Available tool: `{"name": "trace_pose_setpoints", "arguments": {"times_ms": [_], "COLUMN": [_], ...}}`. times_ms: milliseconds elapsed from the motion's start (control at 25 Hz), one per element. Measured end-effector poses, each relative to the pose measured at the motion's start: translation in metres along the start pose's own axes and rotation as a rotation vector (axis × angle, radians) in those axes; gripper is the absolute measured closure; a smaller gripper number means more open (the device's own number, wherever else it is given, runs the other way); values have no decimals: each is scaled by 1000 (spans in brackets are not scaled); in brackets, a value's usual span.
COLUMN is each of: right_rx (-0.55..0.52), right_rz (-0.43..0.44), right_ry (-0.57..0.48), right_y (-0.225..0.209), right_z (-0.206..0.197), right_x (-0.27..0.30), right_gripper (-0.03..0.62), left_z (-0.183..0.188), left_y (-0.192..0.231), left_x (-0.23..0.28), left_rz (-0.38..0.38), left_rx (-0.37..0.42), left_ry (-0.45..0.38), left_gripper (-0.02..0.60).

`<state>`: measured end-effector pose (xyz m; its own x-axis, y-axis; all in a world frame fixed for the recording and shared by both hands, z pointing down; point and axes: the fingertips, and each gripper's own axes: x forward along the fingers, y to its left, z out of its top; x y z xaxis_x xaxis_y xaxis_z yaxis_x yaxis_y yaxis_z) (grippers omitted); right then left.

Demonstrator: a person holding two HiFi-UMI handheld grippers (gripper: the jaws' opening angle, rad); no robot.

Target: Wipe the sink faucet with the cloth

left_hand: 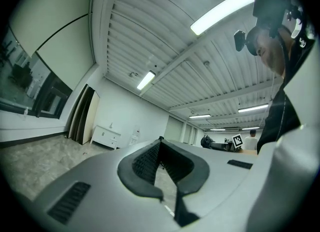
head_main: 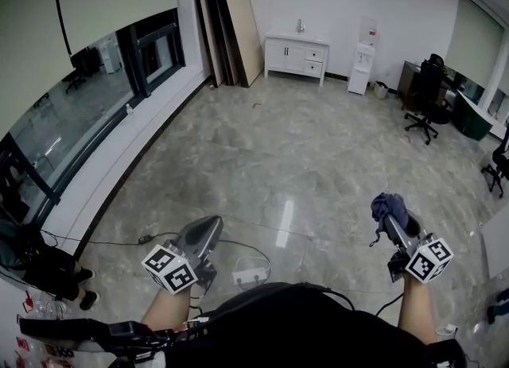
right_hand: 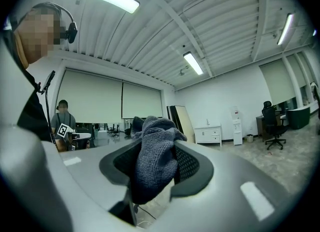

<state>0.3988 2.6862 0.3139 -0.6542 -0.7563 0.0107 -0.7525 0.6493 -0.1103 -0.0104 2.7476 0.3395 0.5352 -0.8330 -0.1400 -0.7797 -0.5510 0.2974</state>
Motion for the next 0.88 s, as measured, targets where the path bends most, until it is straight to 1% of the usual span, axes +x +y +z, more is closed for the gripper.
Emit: {"name": "trace_pose_setpoints", "arguments": {"times_ms": [200, 320, 400, 560, 680, 880], "right_rx": [19, 9, 12, 33, 36, 69], "right_rz": [26, 33, 24, -9, -21, -58], "right_ry": [-20, -37, -45, -45, -42, -52], "right_y": [-74, -119, -155, -219, -244, -270], "right_z": [15, 26, 33, 44, 41, 38], "right_x": [6, -5, -16, -39, -50, -63], "right_gripper": [441, 441, 441, 441, 441, 441], "left_z": [1, -5, -8, -15, -25, -32], "left_y": [-18, -38, -55, -91, -105, -116], "left_x": [61, 112, 151, 220, 251, 291], "left_rz": [40, 23, 11, -17, -49, -84], "left_rx": [10, 25, 22, 19, 15, 15], "left_ry": [-19, -24, -25, 3, 13, 58], "left_gripper": [581, 581, 581, 581, 581, 581]}}
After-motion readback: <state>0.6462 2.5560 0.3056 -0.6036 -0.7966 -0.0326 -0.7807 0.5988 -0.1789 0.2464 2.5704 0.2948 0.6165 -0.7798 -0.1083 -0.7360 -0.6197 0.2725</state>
